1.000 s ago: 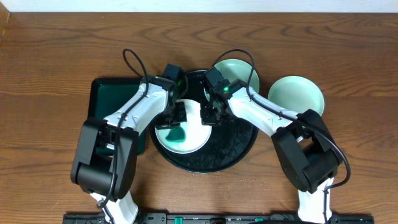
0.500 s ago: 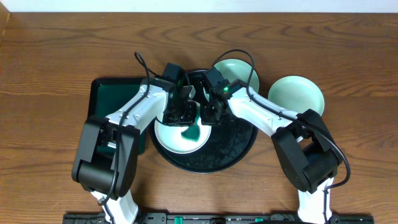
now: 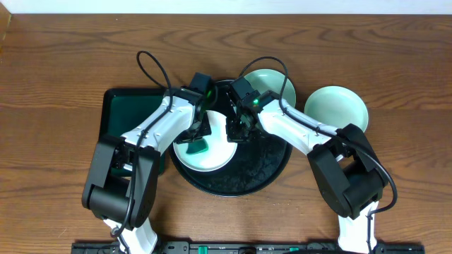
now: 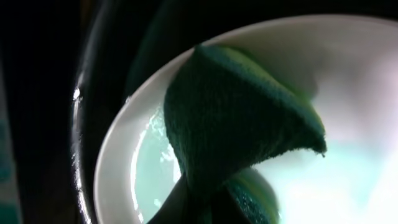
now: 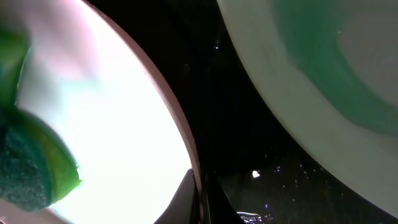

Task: Clean dirty plates on tray and stack at the side
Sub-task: 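Scrub the held plate with the sponge in the left gripper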

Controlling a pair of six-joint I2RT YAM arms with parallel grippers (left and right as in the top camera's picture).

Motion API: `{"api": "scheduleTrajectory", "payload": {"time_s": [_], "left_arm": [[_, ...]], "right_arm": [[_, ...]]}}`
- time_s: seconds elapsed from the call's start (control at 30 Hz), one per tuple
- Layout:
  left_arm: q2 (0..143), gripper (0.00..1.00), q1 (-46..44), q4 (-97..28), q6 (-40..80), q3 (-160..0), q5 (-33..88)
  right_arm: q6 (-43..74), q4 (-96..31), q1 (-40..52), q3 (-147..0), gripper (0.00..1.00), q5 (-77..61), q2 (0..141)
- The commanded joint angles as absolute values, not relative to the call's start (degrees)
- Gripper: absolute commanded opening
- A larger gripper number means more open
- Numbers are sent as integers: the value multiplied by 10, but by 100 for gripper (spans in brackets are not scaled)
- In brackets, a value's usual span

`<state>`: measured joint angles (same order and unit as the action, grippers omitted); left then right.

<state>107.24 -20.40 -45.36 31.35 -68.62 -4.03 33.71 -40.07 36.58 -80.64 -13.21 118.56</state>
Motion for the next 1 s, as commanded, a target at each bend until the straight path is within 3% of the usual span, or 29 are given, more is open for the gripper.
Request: {"api": "scheduleTrajectory", "payload": {"time_s": [0.0, 0.2, 0.43, 0.5, 0.77, 0.97], "left_arm": [[1089, 7, -194, -488, 312, -674, -15], [1089, 7, -203, -490, 107, -674, 302], [1089, 7, -201, -425, 76, -674, 331], [1089, 7, -200, -393, 95, -674, 282], [1089, 7, -199, -399, 317, -674, -130], [1089, 7, -207, -464, 412, -674, -165]], "right_arm": [[335, -405, 368, -813, 1, -116, 1194], [335, -405, 368, -813, 1, -116, 1194], [336, -405, 368, -813, 1, -117, 1194], [336, -405, 368, -813, 1, -117, 1194], [336, -405, 368, -813, 1, -116, 1194], [336, -405, 368, -813, 1, -117, 1194]]}}
